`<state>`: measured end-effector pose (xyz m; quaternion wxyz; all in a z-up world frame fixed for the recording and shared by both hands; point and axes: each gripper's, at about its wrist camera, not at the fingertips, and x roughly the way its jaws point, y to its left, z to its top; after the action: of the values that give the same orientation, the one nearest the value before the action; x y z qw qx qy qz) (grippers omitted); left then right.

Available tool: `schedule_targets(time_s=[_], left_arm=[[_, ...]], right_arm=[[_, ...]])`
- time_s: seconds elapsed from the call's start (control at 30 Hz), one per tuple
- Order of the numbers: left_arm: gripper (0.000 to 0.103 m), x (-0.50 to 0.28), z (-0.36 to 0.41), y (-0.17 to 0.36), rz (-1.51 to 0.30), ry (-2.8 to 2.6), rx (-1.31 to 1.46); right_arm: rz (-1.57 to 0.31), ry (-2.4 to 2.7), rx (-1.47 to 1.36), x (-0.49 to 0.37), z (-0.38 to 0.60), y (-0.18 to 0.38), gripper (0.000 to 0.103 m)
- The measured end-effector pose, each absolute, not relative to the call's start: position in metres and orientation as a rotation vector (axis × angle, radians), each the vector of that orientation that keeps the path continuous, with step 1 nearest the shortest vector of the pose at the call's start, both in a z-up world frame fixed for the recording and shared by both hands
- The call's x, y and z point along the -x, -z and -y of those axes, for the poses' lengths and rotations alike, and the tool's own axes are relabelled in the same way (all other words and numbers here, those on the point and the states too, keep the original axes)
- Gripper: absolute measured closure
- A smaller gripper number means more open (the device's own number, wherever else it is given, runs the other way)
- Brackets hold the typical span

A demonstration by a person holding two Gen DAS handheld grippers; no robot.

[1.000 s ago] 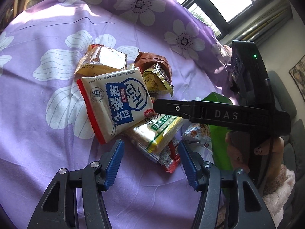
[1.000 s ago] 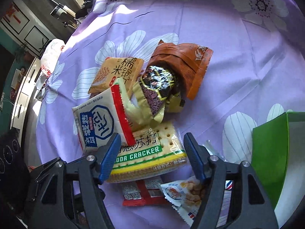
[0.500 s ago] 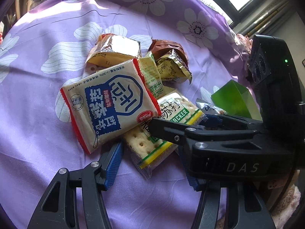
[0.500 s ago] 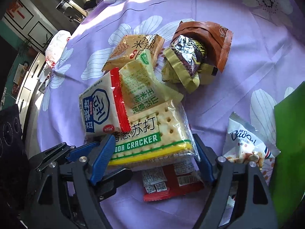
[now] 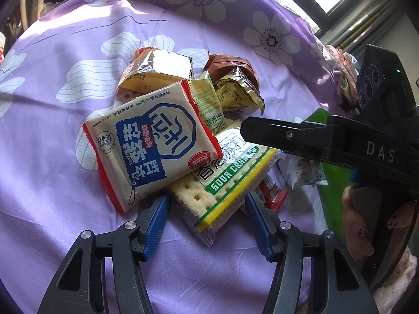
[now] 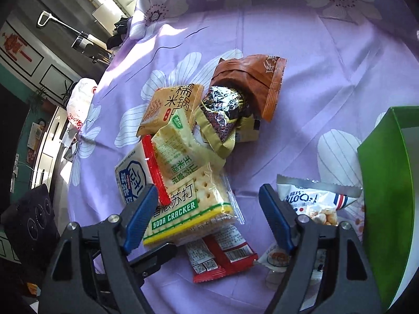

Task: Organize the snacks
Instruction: 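Grasp the yellow-green soda cracker pack with the right gripper, then carry the soda cracker pack into the green box and open the right gripper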

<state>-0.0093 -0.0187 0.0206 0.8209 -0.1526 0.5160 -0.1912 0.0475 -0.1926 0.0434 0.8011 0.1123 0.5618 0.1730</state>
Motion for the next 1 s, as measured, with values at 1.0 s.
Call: schedule_targets(time_s=[1.0], left_arm=[[0.043,0.045,0.128,-0.118,-0.876,0.577,0.107]], right_arm=[[-0.716,-0.164,-0.227,0.059,0.258,-0.157,0.048]])
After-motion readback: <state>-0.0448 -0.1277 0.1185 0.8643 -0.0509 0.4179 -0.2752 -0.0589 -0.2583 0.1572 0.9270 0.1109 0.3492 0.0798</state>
